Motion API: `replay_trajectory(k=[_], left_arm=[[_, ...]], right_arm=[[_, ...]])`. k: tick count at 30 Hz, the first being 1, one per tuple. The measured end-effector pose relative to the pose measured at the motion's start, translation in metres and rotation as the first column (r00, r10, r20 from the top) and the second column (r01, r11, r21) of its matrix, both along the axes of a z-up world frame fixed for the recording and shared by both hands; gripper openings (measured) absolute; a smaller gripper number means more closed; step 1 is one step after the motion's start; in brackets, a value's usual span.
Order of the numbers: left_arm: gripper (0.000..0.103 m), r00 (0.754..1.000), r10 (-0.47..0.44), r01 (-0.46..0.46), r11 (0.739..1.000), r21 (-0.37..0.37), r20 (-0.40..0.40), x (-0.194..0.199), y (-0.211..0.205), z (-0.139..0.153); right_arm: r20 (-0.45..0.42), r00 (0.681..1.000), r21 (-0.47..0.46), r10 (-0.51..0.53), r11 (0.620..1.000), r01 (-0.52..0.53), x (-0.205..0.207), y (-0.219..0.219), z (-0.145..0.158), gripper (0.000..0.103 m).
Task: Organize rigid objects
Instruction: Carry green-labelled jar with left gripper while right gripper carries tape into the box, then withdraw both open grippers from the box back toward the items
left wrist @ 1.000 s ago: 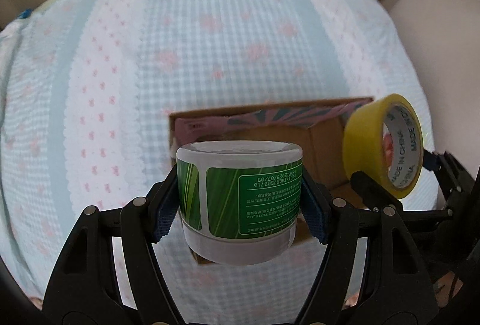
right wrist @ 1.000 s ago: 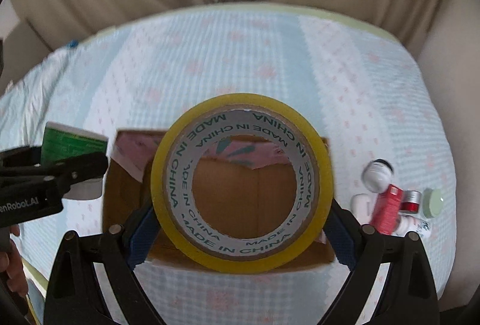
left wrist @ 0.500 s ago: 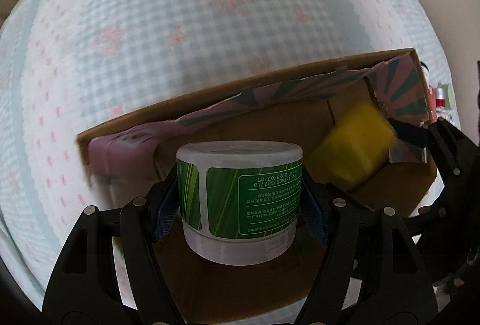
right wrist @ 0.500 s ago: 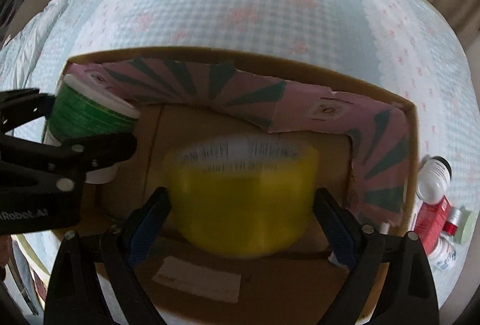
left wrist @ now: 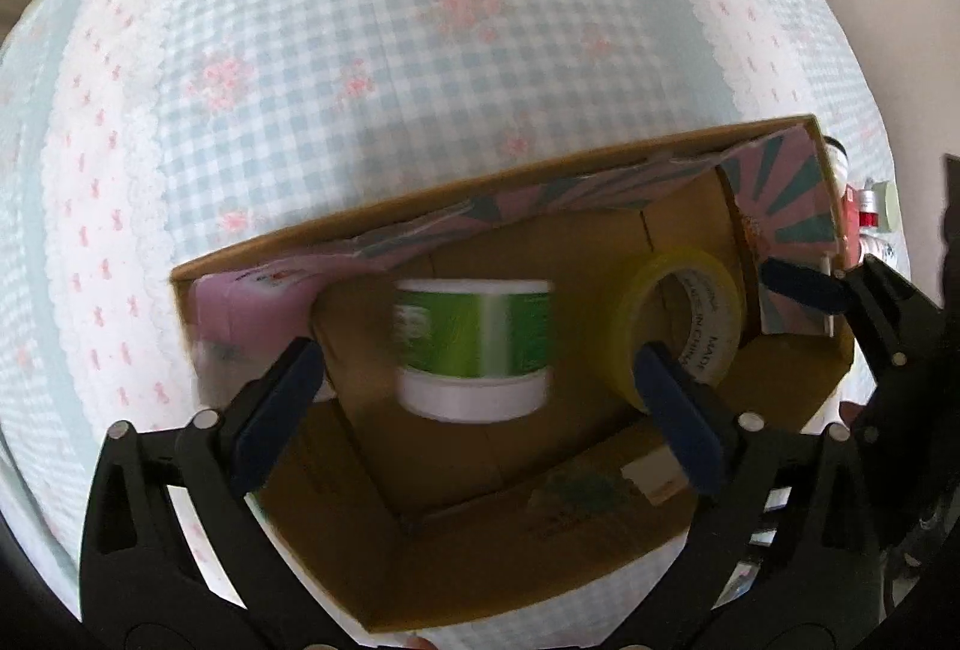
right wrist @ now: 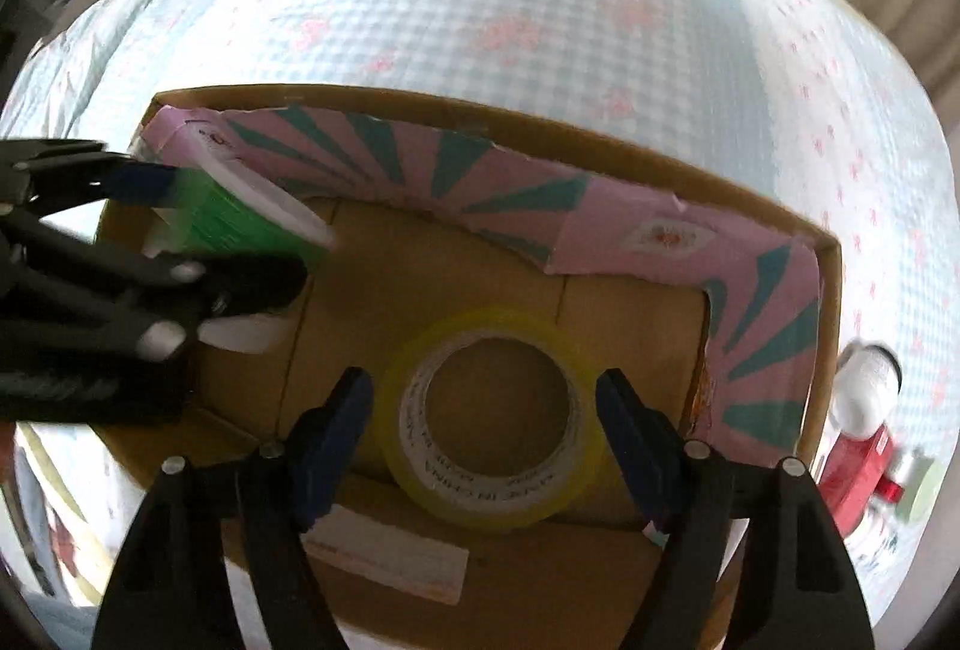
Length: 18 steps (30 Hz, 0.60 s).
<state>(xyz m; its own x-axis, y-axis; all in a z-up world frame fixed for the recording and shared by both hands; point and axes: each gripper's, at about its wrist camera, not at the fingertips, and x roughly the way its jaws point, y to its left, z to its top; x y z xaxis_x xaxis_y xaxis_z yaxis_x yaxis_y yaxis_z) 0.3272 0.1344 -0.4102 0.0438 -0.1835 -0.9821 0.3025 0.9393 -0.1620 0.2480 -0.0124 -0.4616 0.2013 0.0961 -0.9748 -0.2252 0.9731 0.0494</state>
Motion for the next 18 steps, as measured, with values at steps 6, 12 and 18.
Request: replay_trajectory(k=[6, 12, 18], left_arm=[[0.103, 1.0, 0.013, -0.013, 1.0, 0.007, 0.021, -0.009, 0.002, 0.009], [0.103, 0.996, 0.055, -0.055, 0.998, 0.007, 0.066, -0.02, 0.013, 0.04], [0.103, 0.985, 0.109, -0.109, 0.994, -0.009, 0.131, -0.041, 0.034, 0.09]], right_arm=[[0.014, 0.998, 0.066, -0.065, 0.996, 0.064, -0.02, -0.014, 0.008, 0.103], [0.084, 0.995, 0.068, -0.056, 0.996, 0.051, -0.043, -0.017, 0.038, 0.103], [0.121, 0.991, 0.041, -0.055, 0.998, 0.05, -0.062, -0.019, 0.084, 0.103]])
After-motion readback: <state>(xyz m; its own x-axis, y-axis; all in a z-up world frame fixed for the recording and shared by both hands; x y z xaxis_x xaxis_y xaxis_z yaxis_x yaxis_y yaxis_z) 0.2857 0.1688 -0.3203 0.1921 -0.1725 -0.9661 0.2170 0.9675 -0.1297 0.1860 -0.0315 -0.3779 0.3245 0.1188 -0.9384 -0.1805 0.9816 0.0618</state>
